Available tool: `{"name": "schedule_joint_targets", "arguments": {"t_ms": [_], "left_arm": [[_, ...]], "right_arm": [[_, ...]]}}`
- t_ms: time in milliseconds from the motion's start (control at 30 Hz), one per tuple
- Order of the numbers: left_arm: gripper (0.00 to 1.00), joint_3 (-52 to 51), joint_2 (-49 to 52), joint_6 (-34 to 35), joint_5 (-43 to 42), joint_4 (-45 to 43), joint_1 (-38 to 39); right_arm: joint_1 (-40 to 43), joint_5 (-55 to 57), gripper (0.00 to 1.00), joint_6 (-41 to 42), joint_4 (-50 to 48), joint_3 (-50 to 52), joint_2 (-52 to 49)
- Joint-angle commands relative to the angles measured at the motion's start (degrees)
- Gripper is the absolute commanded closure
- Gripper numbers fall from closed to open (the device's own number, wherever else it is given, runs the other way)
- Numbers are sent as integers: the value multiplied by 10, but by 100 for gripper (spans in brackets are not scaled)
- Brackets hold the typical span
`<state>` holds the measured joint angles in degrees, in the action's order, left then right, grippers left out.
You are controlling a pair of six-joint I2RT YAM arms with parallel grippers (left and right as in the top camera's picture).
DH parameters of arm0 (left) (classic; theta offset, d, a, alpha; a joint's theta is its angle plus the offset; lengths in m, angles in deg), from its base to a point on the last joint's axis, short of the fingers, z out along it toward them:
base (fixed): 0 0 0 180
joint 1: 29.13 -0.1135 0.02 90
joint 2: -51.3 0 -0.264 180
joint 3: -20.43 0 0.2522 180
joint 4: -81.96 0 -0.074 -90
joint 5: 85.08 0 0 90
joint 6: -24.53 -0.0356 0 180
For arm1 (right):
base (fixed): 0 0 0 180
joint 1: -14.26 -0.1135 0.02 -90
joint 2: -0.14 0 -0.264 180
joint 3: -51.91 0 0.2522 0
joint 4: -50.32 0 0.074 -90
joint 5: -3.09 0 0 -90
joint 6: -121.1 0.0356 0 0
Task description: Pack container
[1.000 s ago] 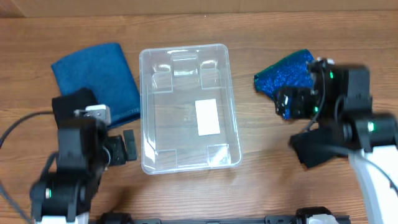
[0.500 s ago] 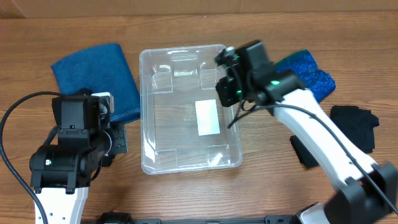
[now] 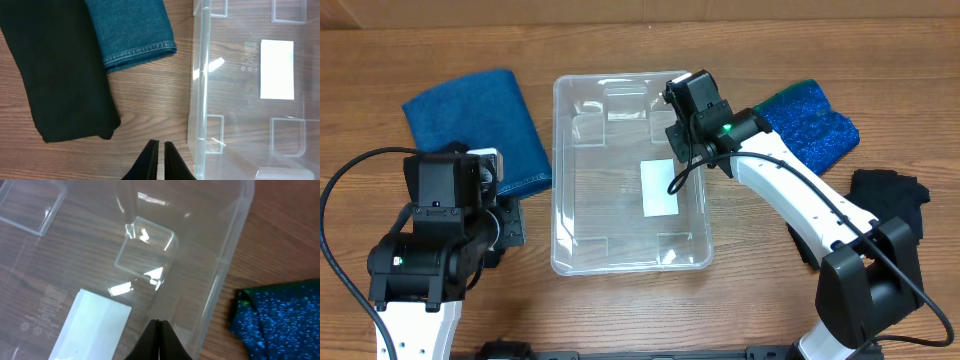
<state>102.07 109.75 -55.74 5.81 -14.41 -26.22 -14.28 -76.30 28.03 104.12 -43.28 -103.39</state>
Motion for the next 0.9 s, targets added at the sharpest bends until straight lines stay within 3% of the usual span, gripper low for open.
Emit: {"name": "schedule_joint_targets", "arguments": {"t_ms": [0,433,467,500,567,700,767,867], "left_arm": [[92,15,0,-3,-5,0,1],[90,15,0,-3,-5,0,1],[87,15,0,-3,-5,0,1],[87,15,0,-3,-5,0,1],[86,15,0,-3,-5,0,1],[85,15,0,-3,-5,0,1],[84,15,0,-3,-4,-1,1],[83,15,0,-3,-4,-1,1]], "right_arm": [[2,49,96,1,-8,-12,4],[29,65,96,0,-12,-12,4],[28,64,95,0,-12,-12,6],[24,65,82,-2,-13,-13,7],[13,64,80,-2,1,-28,15],[-41,-2,93,6,181,-113,59],[-82,-37,94,90,295,-132,96],[-110,-101,96,162,381,-129,105]]}}
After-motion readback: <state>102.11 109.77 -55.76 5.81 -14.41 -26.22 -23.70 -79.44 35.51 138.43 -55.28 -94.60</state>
